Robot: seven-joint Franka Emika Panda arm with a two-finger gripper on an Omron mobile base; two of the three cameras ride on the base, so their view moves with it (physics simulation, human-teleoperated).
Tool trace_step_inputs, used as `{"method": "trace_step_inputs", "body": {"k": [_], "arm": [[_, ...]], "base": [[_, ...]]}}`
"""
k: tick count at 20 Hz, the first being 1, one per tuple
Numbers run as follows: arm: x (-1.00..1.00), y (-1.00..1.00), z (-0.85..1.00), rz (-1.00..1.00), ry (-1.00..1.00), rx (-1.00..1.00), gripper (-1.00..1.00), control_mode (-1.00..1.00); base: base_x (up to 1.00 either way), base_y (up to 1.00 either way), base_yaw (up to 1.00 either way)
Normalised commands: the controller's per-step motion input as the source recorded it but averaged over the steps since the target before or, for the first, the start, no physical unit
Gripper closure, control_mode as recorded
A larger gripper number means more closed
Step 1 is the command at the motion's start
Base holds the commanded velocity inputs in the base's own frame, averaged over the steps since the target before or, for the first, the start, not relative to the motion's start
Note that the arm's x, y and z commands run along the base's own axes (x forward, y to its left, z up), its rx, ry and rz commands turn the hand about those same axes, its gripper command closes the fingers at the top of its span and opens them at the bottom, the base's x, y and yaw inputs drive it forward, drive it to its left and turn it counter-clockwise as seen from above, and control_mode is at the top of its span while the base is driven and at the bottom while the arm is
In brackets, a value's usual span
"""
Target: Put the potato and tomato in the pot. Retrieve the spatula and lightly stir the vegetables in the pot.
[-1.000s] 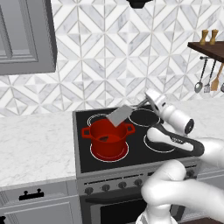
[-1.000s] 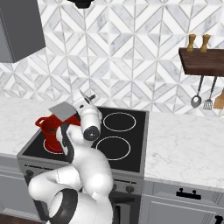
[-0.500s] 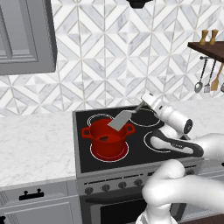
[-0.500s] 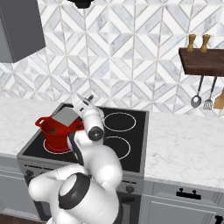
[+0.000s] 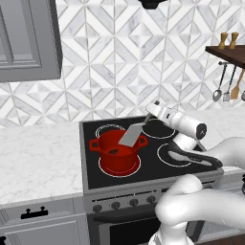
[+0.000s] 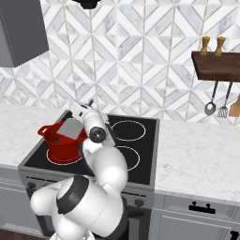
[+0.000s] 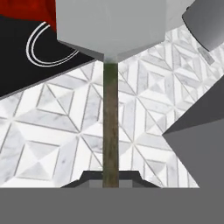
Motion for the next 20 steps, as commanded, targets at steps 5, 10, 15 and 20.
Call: {"method": "trace_step_inputs", "body": {"k": [5,10,15,20], "arm": [[0.00,0.24,0.00,0.00,0.00,-0.09,1.00,-1.00],[0.00,0.33,0.00,0.00,0.00,-0.03,1.00,-1.00],[0.00,0.17,0.00,0.00,0.00,-0.01,1.00,-1.00],[0.00,0.14,-0.28,0.00,-0.12,-0.07,1.00,-1.00]], "base": [[0.00,0.00,0.00],[0.00,0.00,0.00],[0.00,0.00,0.00],[0.00,0.00,0.00]]}}
